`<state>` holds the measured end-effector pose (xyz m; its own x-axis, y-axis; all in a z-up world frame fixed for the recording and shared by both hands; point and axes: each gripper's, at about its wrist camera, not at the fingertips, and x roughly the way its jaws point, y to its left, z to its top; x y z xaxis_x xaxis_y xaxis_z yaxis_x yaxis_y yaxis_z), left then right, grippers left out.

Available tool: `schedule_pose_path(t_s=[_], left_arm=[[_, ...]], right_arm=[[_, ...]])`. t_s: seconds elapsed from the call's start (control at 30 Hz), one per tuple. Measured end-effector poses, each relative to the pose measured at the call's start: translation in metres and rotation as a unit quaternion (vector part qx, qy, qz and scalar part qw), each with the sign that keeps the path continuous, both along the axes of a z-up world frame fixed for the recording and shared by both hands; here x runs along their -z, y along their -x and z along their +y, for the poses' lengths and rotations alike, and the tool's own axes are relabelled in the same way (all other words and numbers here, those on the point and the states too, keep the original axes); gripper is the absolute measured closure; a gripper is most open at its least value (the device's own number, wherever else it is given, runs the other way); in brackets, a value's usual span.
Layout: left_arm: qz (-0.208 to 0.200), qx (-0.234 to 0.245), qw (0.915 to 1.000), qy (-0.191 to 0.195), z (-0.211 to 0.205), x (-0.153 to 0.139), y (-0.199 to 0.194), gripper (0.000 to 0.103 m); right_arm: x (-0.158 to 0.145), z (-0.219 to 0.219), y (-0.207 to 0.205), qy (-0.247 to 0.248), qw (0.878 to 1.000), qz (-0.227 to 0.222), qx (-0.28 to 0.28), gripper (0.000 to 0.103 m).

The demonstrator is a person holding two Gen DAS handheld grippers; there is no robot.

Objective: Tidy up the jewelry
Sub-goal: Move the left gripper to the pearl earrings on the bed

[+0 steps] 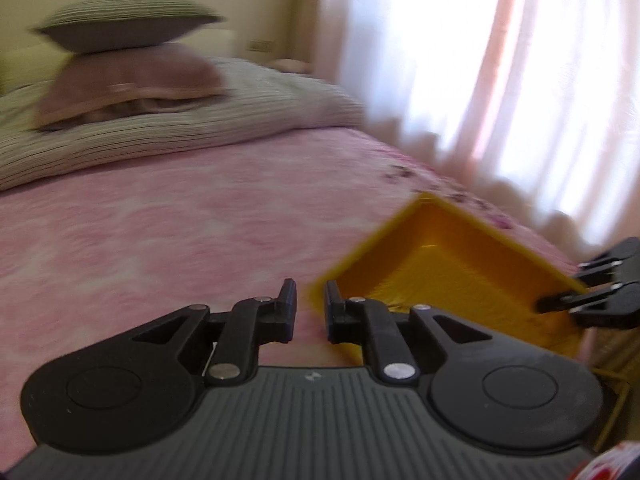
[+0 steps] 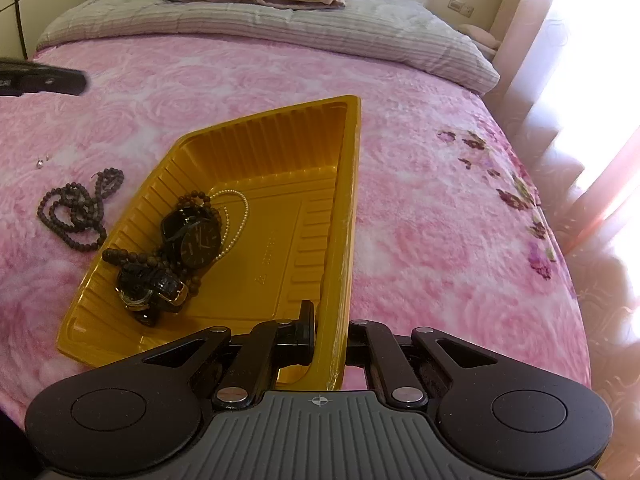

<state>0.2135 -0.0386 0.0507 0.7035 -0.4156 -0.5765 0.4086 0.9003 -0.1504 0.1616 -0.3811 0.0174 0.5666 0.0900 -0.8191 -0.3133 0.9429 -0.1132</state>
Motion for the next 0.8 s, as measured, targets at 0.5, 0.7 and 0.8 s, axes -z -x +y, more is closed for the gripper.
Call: schedule_pose_path(t_s=[0.5, 0.7, 0.8], left_arm=[[0.032, -0.177, 0.9784, -0.101, 0.128, 0.071, 0.036, 0.089], [0.043, -0.176, 0.9798, -0.085, 0.126, 0.099, 0.037, 0.083], [0.042, -0.168, 0.9813, -0.084, 0.119, 0.107, 0.034, 0.078]], right_arm=[[0.000, 0.000, 0.002, 0.004, 1.000, 0.000, 0.002, 0.097], [0.000, -0.001, 0.003, 0.003, 1.000, 0.002, 0.003, 0.097], [0.000, 0.000, 0.003, 0.004, 1.000, 0.003, 0.003, 0.097]])
